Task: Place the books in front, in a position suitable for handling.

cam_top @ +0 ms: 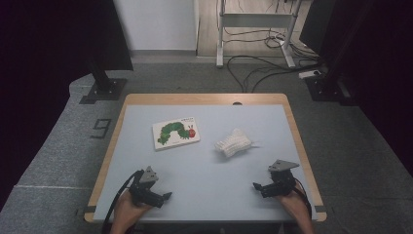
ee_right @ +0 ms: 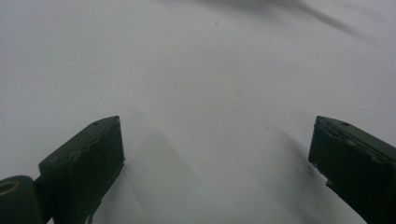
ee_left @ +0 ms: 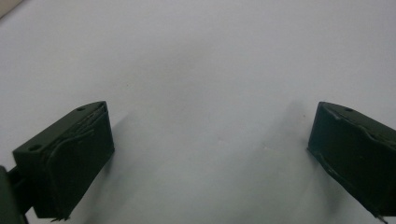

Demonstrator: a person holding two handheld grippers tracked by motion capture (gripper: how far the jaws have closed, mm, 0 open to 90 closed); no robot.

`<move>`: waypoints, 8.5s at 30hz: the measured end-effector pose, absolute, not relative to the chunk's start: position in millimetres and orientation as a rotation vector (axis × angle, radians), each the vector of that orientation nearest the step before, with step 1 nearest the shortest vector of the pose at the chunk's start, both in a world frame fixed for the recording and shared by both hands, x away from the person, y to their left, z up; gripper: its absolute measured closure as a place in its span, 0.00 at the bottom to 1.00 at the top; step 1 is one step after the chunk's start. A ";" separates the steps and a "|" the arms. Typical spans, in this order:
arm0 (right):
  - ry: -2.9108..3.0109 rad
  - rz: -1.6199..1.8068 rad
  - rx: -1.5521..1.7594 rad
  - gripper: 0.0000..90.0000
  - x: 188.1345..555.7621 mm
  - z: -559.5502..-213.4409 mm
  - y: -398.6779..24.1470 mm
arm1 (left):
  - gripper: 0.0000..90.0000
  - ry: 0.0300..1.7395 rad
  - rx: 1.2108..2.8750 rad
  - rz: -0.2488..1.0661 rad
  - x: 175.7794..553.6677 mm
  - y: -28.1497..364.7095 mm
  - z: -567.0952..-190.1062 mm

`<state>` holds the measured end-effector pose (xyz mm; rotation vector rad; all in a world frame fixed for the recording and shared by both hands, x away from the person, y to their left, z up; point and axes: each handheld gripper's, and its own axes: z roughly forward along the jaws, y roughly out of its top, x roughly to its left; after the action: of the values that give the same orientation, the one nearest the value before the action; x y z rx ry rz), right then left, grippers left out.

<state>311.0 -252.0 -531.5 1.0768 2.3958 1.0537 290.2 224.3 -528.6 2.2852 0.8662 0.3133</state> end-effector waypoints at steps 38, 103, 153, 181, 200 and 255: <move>2.377 1.109 1.016 0.02 370.3 -491.2 -221.9 | 0.00 0.868 2.285 0.314 290.2 224.1 -528.6; 2.477 1.004 1.035 0.65 447.3 -485.0 -151.7 | 0.00 0.869 2.285 0.315 290.2 224.1 -528.6; 2.424 1.093 1.022 0.64 355.1 -447.7 -232.7 | 0.00 0.869 2.284 0.315 290.1 224.1 -528.6; 2.341 1.069 1.082 0.64 297.2 -454.9 -282.7 | 0.00 0.870 2.283 0.316 290.1 224.0 -528.7; 2.383 0.996 1.130 0.59 293.8 -510.8 -281.5 | 0.00 0.870 2.284 0.315 290.1 224.1 -528.6; 2.349 1.116 1.018 0.00 316.5 -463.6 -246.6 | 0.00 0.875 2.284 0.311 290.4 223.8 -528.3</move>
<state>316.5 -246.6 -463.6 1.0180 2.3485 1.1161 290.4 223.8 -528.3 2.2840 0.8745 0.3113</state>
